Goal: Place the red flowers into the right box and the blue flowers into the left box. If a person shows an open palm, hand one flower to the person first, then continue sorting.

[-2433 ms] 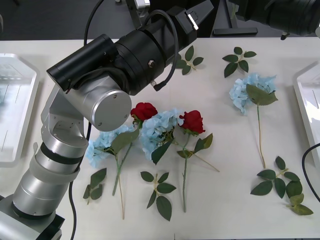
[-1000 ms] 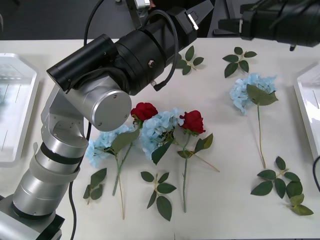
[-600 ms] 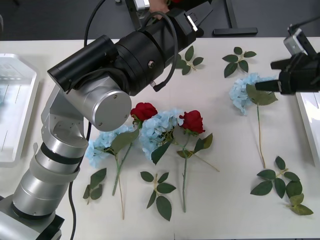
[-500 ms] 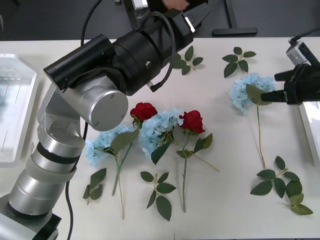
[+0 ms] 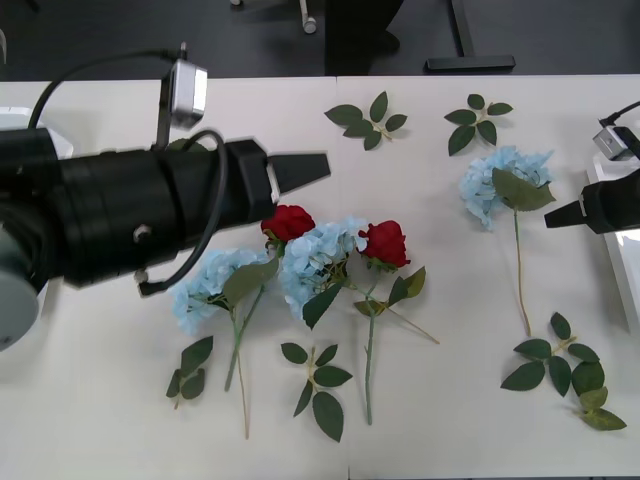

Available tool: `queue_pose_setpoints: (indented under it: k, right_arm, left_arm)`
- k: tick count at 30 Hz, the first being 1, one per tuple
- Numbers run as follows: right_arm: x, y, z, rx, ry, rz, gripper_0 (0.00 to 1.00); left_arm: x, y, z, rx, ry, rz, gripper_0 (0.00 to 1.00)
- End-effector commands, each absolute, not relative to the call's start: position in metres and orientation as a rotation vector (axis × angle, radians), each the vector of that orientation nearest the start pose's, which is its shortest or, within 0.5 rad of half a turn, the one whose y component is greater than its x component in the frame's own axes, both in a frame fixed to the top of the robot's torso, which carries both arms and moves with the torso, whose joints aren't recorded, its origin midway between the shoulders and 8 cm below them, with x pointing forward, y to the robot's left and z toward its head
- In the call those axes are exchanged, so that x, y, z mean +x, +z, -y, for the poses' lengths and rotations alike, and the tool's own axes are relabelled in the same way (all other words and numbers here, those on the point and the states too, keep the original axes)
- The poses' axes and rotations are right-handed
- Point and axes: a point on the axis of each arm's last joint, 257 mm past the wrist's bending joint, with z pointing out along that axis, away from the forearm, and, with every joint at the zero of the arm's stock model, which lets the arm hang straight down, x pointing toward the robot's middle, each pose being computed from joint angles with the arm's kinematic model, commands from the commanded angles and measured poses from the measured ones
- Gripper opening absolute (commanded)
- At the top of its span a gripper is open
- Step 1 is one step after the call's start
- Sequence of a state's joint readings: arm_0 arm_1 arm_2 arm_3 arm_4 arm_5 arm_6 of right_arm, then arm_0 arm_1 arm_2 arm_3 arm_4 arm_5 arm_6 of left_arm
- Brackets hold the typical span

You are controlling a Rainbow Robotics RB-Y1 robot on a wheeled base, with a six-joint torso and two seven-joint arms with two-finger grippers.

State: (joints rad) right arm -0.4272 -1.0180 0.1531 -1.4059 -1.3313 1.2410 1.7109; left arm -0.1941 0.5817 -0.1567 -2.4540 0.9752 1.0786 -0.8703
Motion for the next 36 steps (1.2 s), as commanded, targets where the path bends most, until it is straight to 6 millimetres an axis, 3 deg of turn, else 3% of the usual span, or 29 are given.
queue_pose_setpoints:
  k: [1, 5, 12, 19, 27, 33, 36]
  right_arm:
    - [0.501, -0.235, 0.349, -0.268, 0.307, -2.592, 1.00]
    - [0.507, -0.250, 0.333, -0.255, 0.252, -2.598, 1.00]
    - [0.520, -0.269, 0.303, -0.264, 0.205, -2.581, 1.00]
    - [0.535, -0.276, 0.293, -0.245, 0.138, -2.538, 1.00]
    - [0.546, -0.285, 0.285, -0.216, 0.062, -2.513, 1.00]
    - [0.554, -0.292, 0.283, -0.182, 0.060, -2.492, 1.00]
    - [0.555, -0.295, 0.283, -0.175, 0.055, -2.491, 0.94]
  left_arm:
    - [0.341, -0.107, -0.073, 0.158, -0.967, -2.226, 1.00]
    - [0.319, -0.148, -0.108, 0.224, -0.772, -2.378, 1.00]
    - [0.301, -0.191, -0.146, 0.352, -0.550, -2.539, 1.00]
    - [0.307, -0.227, -0.173, 0.437, -0.416, -2.600, 1.00]
    - [0.319, -0.264, -0.172, 0.442, -0.320, -2.620, 1.00]
    - [0.319, -0.284, -0.156, 0.418, -0.307, -2.649, 1.00]
    - [0.322, -0.291, -0.142, 0.355, -0.318, -2.661, 1.00]
